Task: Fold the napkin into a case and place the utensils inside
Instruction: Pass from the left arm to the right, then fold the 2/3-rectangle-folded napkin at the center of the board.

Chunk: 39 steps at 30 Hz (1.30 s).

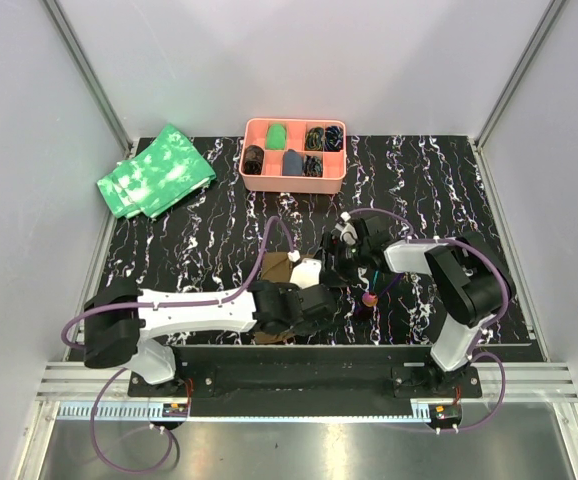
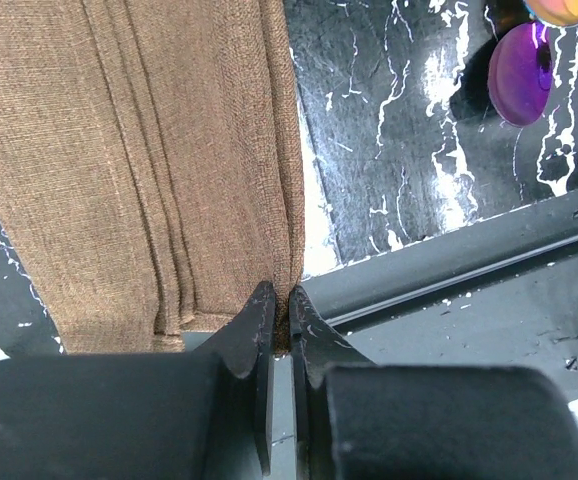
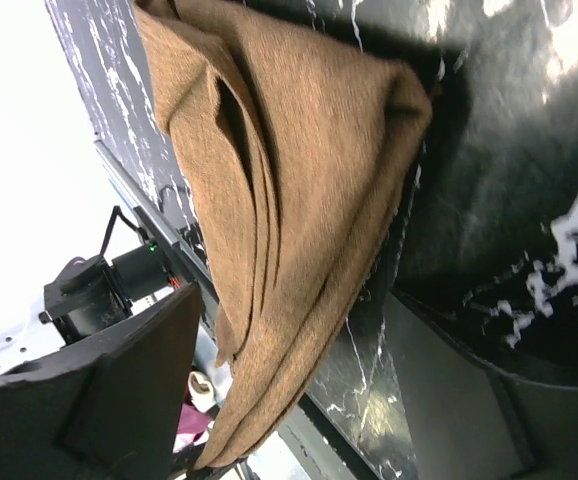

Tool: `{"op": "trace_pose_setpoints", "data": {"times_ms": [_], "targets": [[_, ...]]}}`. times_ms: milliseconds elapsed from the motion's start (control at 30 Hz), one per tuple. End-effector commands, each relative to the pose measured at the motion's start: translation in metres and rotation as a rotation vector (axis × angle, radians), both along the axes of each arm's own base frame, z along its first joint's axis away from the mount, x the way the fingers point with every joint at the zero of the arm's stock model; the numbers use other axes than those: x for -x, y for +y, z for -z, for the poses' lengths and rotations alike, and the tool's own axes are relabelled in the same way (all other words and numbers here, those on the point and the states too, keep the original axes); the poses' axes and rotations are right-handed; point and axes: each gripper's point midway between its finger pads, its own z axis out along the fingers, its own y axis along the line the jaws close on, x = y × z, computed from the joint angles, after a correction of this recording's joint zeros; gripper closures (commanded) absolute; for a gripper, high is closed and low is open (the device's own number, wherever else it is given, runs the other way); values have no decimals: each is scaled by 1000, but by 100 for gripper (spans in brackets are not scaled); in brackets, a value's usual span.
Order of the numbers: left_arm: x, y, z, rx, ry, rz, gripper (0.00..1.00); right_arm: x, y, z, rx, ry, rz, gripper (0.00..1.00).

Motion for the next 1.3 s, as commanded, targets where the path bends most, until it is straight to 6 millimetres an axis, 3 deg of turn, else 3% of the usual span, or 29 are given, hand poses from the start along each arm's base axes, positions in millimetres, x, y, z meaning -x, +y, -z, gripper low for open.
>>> {"op": "trace_pose_setpoints", "data": {"times_ms": [0,333,600,700,767,800,900,933,967,1100,1133,1267], "targets": [[-1,-6,-15,74,-11,5,99,-14,13,-6,-39,-46,-9,20],[3,-3,-10,89,3,13,100,-24,11,7,10,-61,8,43],[7,-5,-6,103,19,32,100,-31,5,14,65,-85,15,55],[8,-8,-6,109,21,52,100,-31,3,14,78,-92,14,69],[9,-13,-14,145,27,75,93,-31,4,14,77,-88,10,85],[7,-15,-19,167,23,85,71,-29,5,13,72,-84,4,86],[-14,-10,-45,252,-21,58,45,-27,5,14,67,-74,-2,86],[-31,-5,-61,319,-46,14,44,-25,5,15,67,-71,-5,85],[-40,-1,-65,346,-50,-11,43,-25,4,15,67,-72,-3,83],[-80,29,-60,403,-65,-128,48,-24,3,10,73,-78,2,83],[-97,39,-56,400,-75,-177,54,-24,3,9,72,-80,1,83],[-125,46,-42,365,-87,-200,72,-22,2,4,78,-77,-3,81]]}}
